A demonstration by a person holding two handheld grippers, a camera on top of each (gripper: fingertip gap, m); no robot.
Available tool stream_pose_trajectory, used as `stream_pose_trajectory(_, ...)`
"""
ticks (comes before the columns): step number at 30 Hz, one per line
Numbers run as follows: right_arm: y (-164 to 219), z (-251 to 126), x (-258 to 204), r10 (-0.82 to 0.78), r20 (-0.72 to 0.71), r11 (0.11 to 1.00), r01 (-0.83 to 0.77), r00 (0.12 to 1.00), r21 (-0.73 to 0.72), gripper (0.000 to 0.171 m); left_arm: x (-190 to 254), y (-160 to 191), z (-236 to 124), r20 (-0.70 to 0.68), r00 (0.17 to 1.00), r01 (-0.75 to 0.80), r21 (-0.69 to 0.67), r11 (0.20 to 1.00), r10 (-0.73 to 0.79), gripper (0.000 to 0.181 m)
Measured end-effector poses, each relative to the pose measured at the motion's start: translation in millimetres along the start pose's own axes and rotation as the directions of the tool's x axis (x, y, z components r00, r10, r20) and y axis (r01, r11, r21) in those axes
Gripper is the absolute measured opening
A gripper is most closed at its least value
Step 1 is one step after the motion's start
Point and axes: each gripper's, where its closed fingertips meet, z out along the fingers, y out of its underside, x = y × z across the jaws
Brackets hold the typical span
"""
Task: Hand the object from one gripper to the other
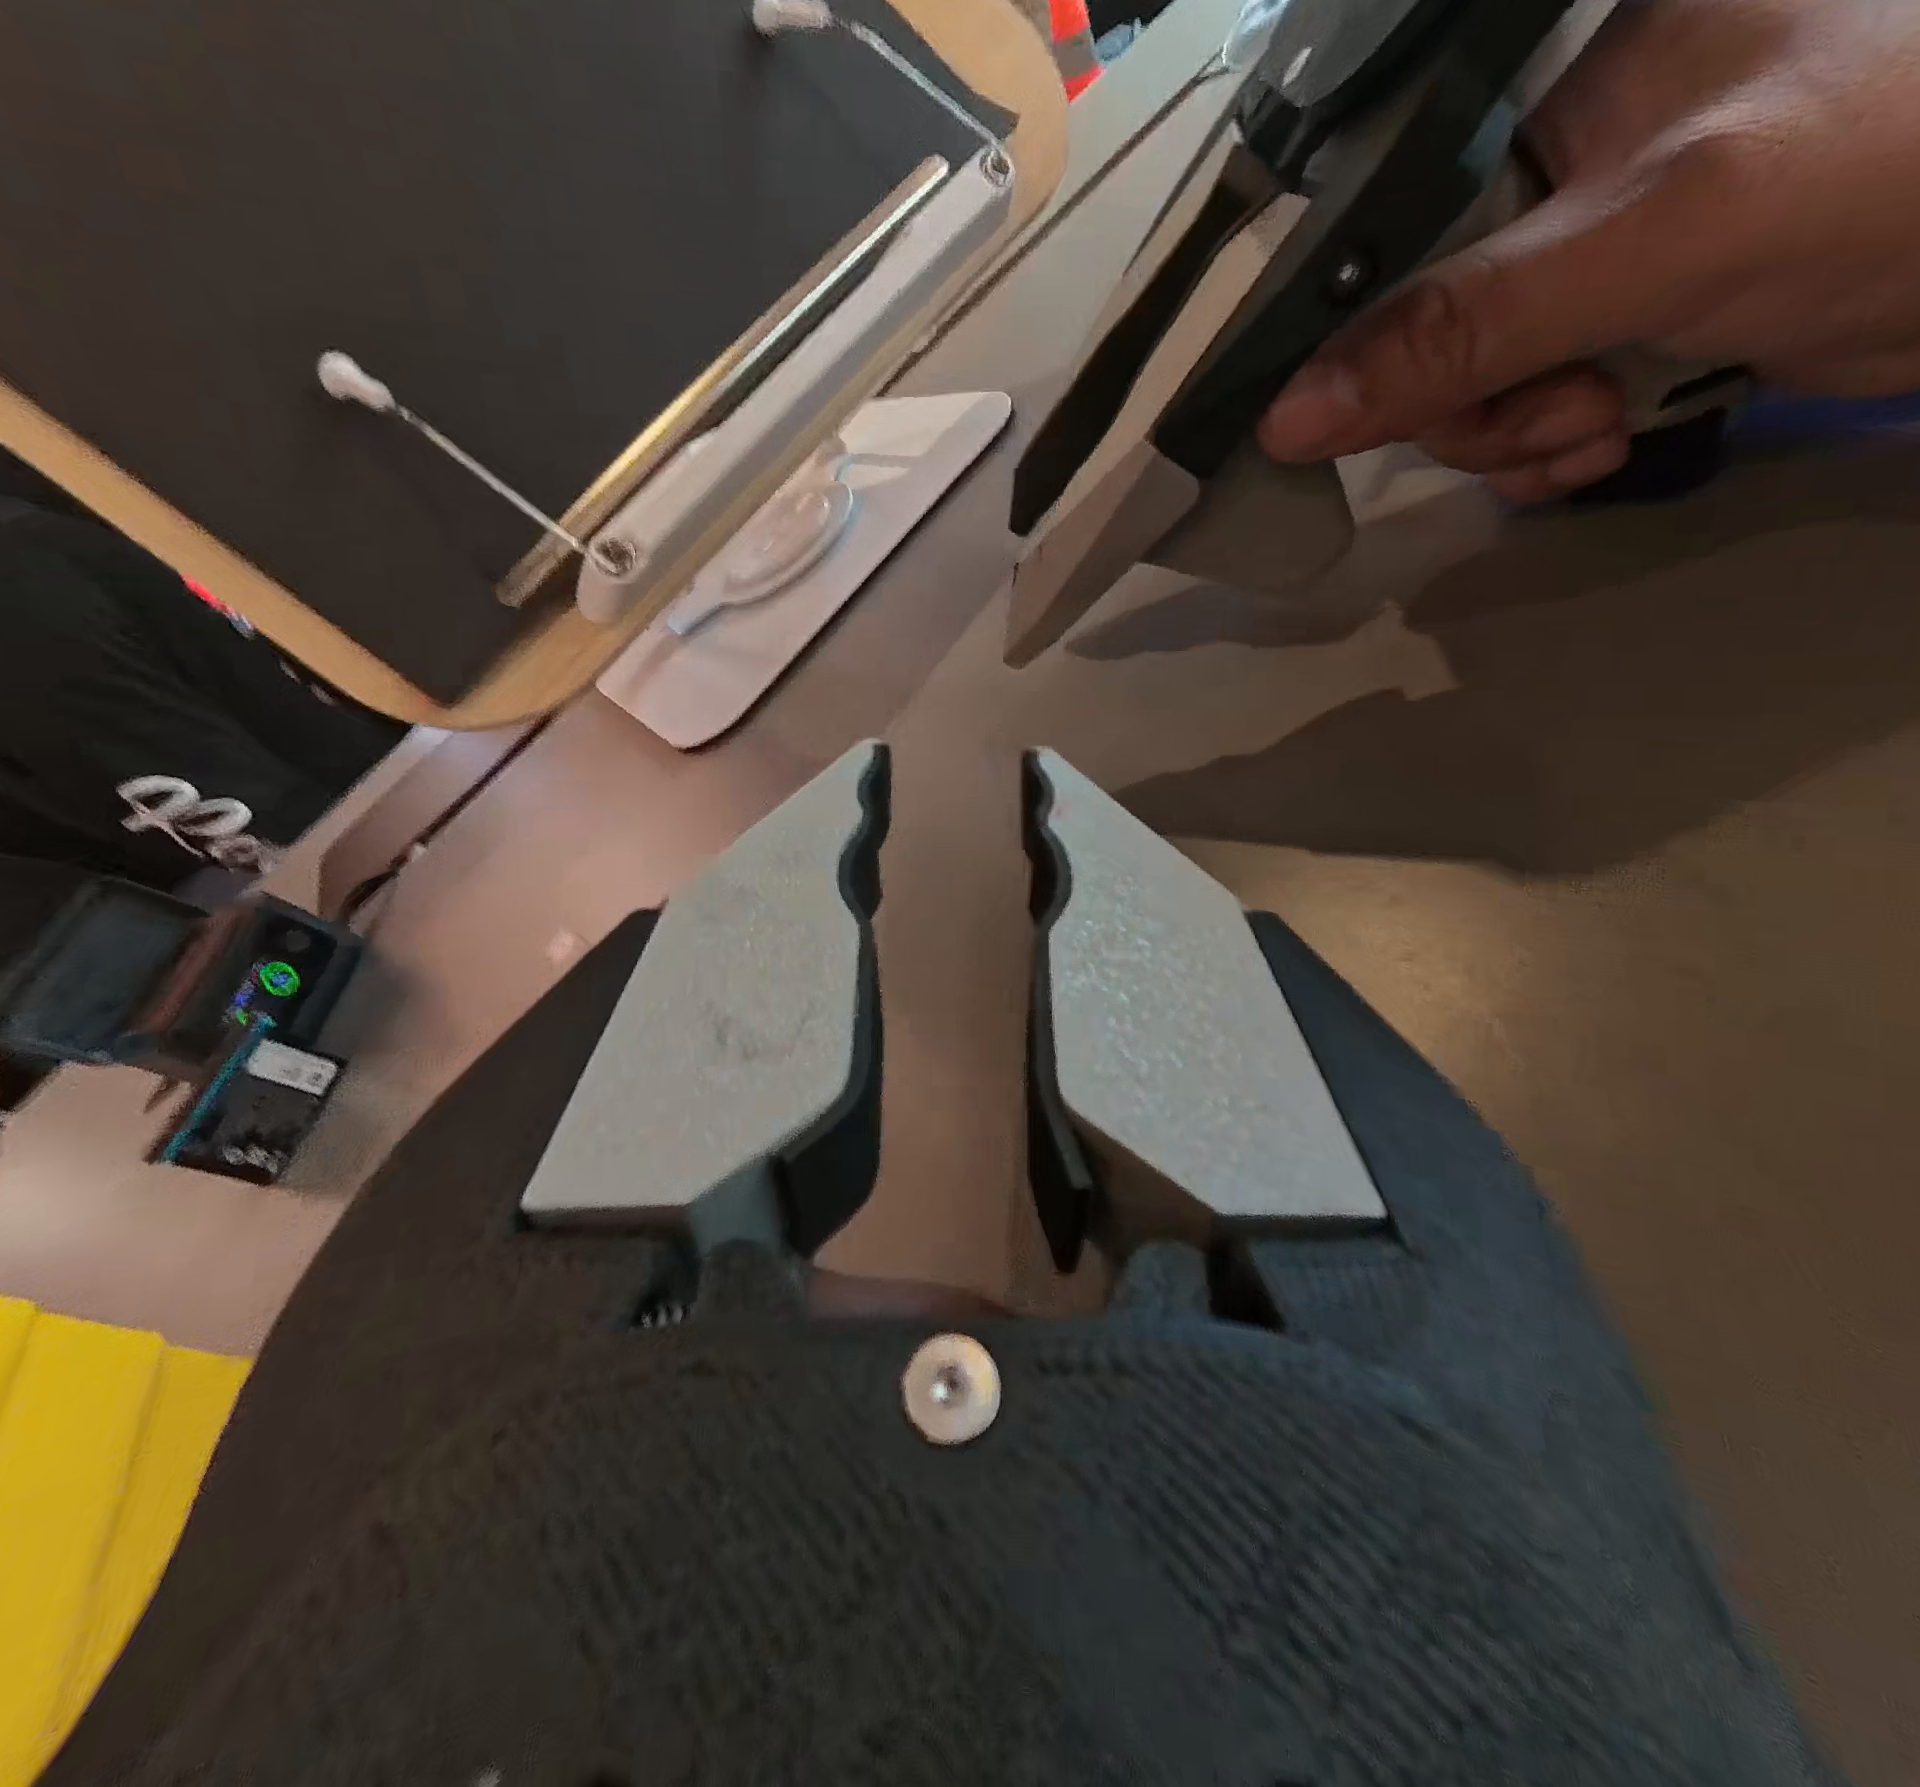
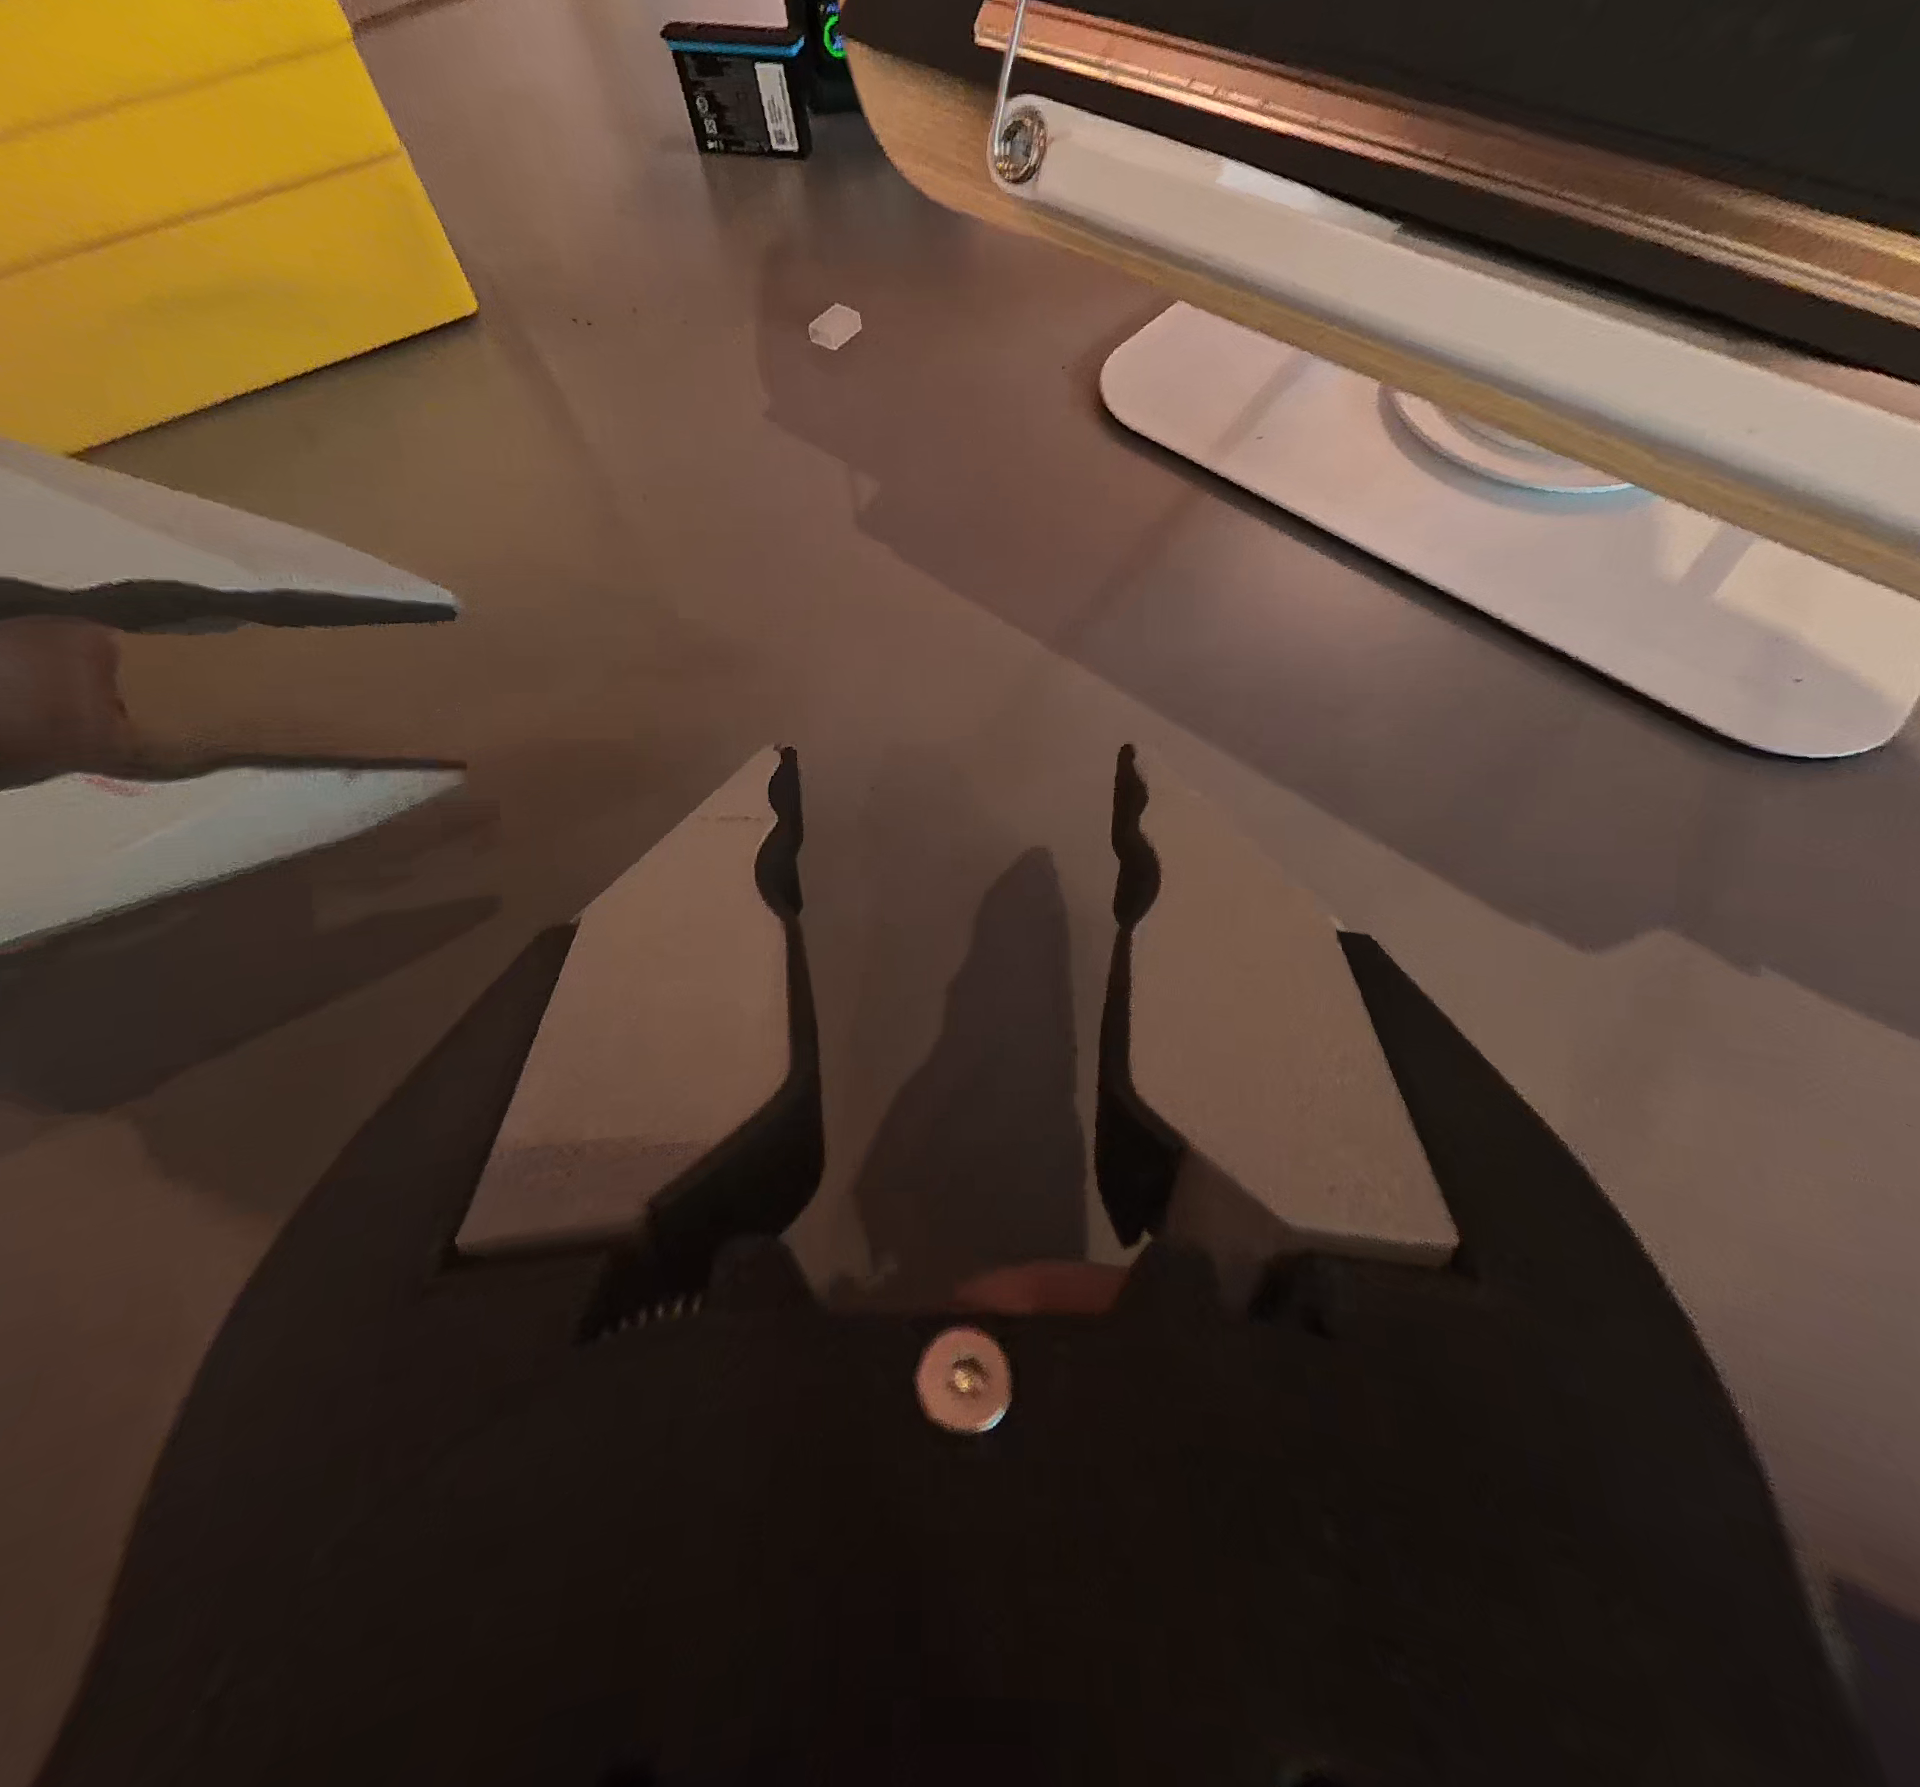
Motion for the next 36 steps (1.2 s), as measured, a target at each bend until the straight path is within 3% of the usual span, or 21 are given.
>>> stream_pose_trajectory(1, 1.6, 2.1, -1.2, 0.010, 0.020, 1.000, -0.009, 1.000, -0.015, 0.058, 2.6, 2.1, -4.4, -0.020, 0.999, 0.043, -0.019, 0.999, -0.043, 0.027)
stream_pose_trajectory(4, 5.2, 7.9, -3.9, 0.037, 0.066, 0.998, -0.033, 0.997, -0.057, 0.058, 31.0, -1.3, -36.9, -0.197, 0.970, 0.141, -0.019, 0.990, -0.142, 0.030)
stream_pose_trajectory(8, 5.1, 8.0, -8.2, 0.020, 0.089, 0.998, -0.015, 0.996, -0.057, 0.058, 21.6, -12.1, -95.8, -0.258, 0.963, 0.075, -0.022, 0.997, -0.078, 0.029)
stream_pose_trajectory(12, 0.8, 3.4, -10.7, -0.012, 0.079, 1.000, 0.014, 0.997, -0.017, 0.057, -84.1, -21.4, -152.1, -0.056, 0.998, 0.018, -0.084, 0.996, -0.023, 0.026)
stream_pose_trajectory(15, -0.7, -1.4, -15.6, 0.006, 0.105, 1.000, -0.007, 0.994, 0.006, 0.057, -159.4, 25.1, -173.4, 0.012, 0.999, 0.037, -0.322, 0.946, -0.035, 0.037)
stream_pose_trajectory(17, -0.9, -2.1, -16.4, 0.015, 0.118, 1.000, -0.016, 0.993, 0.008, 0.058, -179.2, 65.6, -175.8, -0.017, 0.980, 0.168, -0.450, 0.877, -0.197, 0.048)
stream_pose_trajectory(18, -0.7, -2.1, -17.9, 0.015, 0.130, 1.000, -0.016, 0.991, 0.005, 0.058, -169.0, 83.1, -177.6, -0.093, 0.941, 0.234, -0.511, 0.827, -0.324, 0.053)
stream_pose_trajectory(20, -0.1, -1.7, -19.0, 0.009, 0.133, 1.000, -0.009, 0.991, 0.001, 0.058, -125.2, 104.6, -189.4, -0.303, 0.769, 0.274, -0.638, 0.720, -0.562, 0.034)
stream_pose_trajectory(21, 0.1, -1.6, -19.3, 0.001, 0.128, 1.000, -0.001, 0.992, 0.001, 0.058, -117.4, 115.7, -188.9, -0.313, 0.742, 0.274, -0.665, 0.695, -0.593, 0.037)
stream_pose_trajectory(25, 2.0, 0.0, -20.3, -0.048, 0.093, 0.999, 0.049, 0.994, -0.011, 0.057, -114.2, 106.8, -161.6, -0.330, 0.758, 0.300, -0.590, 0.750, -0.562, 0.038)
stream_pose_trajectory(28, 2.7, 0.6, -19.4, -0.071, 0.066, 0.997, 0.072, 0.995, -0.015, 0.057, -108.4, 95.5, -136.8, -0.285, 0.790, 0.297, -0.597, 0.745, -0.543, 0.039)
stream_pose_trajectory(31, -0.2, -2.2, -17.8, -0.072, 0.048, 0.997, 0.072, 0.996, 0.010, 0.056, -107.5, 90.4, -132.3, -0.308, 0.834, 0.182, -0.629, 0.755, -0.458, 0.037)
stream_pose_trajectory(34, -2.0, -4.7, -17.3, -0.059, 0.049, 0.998, 0.058, 0.997, 0.029, 0.056, -141.9, 85.9, -132.4, -0.231, 0.918, 0.116, -0.619, 0.776, -0.322, 0.059)
stream_pose_trajectory(36, -2.2, -4.9, -17.1, -0.056, 0.051, 0.998, 0.054, 0.997, 0.030, 0.056, -158.6, 84.1, -135.6, -0.204, 0.933, 0.103, -0.637, 0.764, -0.296, 0.074)
